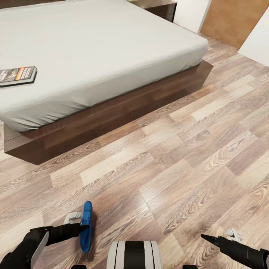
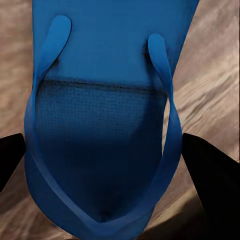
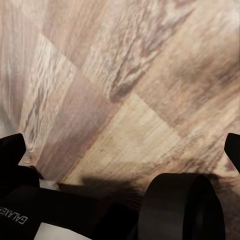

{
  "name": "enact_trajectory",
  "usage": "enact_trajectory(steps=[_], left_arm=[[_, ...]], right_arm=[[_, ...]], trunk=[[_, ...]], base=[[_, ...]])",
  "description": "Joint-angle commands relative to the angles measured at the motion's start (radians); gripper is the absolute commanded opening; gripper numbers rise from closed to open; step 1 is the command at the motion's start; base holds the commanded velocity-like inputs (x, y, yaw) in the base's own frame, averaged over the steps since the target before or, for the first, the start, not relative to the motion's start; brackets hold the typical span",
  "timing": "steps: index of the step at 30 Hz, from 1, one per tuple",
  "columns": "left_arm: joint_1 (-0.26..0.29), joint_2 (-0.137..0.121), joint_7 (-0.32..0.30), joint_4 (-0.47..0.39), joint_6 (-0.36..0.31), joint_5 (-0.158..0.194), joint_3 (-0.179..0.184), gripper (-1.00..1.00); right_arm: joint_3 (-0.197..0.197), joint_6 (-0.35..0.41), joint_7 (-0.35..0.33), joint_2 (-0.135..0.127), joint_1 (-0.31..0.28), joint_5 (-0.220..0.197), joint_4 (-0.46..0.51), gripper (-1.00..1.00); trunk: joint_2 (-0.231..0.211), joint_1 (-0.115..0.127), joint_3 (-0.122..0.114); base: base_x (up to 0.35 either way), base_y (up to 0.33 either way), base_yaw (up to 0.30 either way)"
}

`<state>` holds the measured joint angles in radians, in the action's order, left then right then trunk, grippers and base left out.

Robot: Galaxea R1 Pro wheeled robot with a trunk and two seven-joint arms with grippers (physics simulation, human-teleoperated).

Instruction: In the bedroom, move the book from the bed onto either nightstand, and place the two sandals side by side next to the bed.

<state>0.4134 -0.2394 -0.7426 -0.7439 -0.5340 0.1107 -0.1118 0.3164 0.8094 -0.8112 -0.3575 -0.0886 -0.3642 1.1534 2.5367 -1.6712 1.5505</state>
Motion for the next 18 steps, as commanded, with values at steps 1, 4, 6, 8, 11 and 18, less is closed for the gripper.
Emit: enact_trajectory(steps=[1,4,6,8,11,18], left_arm=[[0.0,-0.002,-0.018,0.012,-0.005,0.01,-0.035,-1.0],[0.0,-0.009,-0.031,0.049,0.03,0.014,-0.107,-1.0],[-0.001,-0.012,-0.035,0.061,0.055,0.015,-0.133,-1.0],[0.0,-0.012,-0.036,0.065,0.064,0.016,-0.141,-1.0],[-0.001,-0.012,-0.038,0.068,0.073,0.017,-0.149,-1.0],[-0.001,-0.009,-0.037,0.07,0.077,0.014,-0.148,-1.0]], right_arm=[[0.001,0.005,-0.002,0.0,0.0,-0.001,0.0,1.0],[0.001,0.005,-0.002,0.0,0.0,-0.001,0.0,1.0],[0.001,0.005,-0.003,0.0,0.0,-0.003,0.004,1.0],[0.001,0.005,-0.004,0.0,0.0,-0.003,0.006,1.0],[0.001,0.005,-0.005,0.0,0.0,-0.004,0.009,1.0],[0.0,0.005,-0.005,0.0,0.0,0.005,0.009,1.0]], trunk=[[0.0,0.001,-0.003],[-0.001,0.002,-0.015],[-0.001,0.003,-0.023],[-0.002,0.004,-0.03],[-0.002,0.005,-0.042],[-0.004,0.008,-0.069]], base=[[0.0,0.0,0.0],[0.0,0.0,0.0],[0.0,0.0,0.0],[0.0,0.0,0.0],[0.0,0.0,0.0],[0.0,0.0,0.0]])
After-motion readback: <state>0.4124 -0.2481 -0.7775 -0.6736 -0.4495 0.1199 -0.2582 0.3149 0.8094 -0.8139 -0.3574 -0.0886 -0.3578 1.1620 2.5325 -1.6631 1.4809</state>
